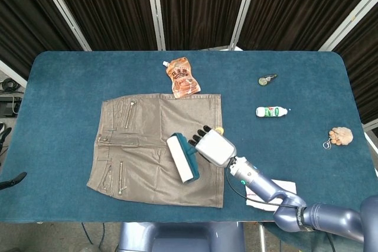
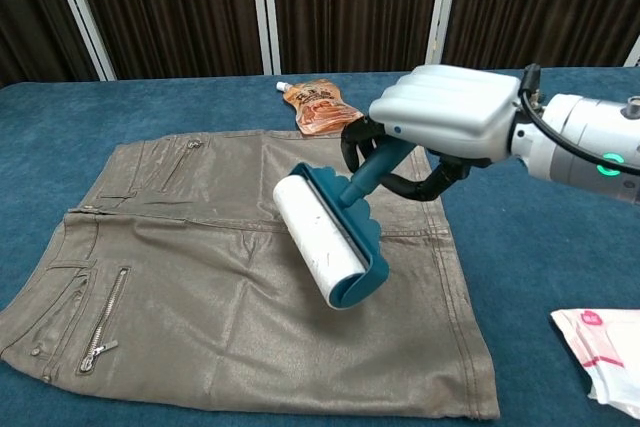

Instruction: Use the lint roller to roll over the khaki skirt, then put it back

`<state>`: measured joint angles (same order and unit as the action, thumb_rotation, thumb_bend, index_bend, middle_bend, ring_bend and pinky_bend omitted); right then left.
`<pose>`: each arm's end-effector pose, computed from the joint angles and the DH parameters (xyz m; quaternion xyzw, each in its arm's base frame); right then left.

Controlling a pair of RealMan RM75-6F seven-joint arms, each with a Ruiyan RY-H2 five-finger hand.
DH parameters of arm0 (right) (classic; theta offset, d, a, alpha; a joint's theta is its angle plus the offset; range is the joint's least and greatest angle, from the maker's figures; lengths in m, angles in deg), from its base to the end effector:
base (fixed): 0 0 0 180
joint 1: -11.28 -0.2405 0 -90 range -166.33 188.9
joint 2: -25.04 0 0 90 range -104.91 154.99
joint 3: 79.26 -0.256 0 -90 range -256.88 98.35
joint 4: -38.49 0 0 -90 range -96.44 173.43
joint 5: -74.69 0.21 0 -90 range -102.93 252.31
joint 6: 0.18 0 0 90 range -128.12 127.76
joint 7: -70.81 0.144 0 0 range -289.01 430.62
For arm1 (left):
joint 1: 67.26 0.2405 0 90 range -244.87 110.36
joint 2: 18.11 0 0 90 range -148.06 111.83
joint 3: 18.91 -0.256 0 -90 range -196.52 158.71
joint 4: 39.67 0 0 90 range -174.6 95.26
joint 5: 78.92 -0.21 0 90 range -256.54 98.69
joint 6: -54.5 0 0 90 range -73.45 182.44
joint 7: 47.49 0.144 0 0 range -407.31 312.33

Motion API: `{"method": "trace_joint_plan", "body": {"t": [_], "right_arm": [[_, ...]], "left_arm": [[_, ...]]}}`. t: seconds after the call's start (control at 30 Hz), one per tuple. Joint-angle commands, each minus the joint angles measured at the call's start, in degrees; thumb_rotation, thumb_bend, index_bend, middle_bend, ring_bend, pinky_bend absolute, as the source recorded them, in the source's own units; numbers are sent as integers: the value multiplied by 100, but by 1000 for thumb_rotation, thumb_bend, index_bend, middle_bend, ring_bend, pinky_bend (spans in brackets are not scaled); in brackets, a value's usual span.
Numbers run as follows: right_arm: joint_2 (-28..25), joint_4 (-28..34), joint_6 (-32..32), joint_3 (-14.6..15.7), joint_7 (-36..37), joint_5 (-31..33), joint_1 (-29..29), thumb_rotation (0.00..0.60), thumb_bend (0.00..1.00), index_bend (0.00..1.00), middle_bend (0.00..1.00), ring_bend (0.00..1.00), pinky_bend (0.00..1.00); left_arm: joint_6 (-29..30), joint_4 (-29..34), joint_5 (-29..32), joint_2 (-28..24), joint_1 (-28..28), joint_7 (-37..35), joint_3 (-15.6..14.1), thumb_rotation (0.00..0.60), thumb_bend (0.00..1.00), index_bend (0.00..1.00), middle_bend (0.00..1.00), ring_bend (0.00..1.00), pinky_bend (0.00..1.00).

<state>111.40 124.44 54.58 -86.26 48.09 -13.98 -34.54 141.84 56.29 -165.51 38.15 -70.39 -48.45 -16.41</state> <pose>-0.0973 -0.3187 -0.0169 0.8446 -0.1397 0.3925 0.3363 -0.3090 0.1700 0.2003 -0.5957 -0.3657 -0.3770 0.6077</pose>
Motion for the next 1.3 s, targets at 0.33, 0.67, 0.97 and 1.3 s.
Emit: {"method": "trace_joint_plan", "body": {"t": [0.33,0.67,0.97,1.3], "right_arm": [[357,-445,-89,217,-487,91,-15,600,697,399,505,370,381],[-72,-1332,58,625,-241,-67,277,600,701,403,507,371,383],[-316,-1881,273,807,392,-287,426,600,703,405,509,372,385],[-123,-1336,176,682,162,-469,178,600,705,406,512,376,387]], "left_arm": [[-52,-6,39,5,-25,0,7,600,0,0,0,0,0],[-42,5,24,-2,-23,-9,0,600,0,0,0,0,0],[-49,97,-38,25,-44,125,-20,600,0,0,0,0,0],[-81,121,-32,39,-66,179,-21,600,0,0,0,0,0]]}}
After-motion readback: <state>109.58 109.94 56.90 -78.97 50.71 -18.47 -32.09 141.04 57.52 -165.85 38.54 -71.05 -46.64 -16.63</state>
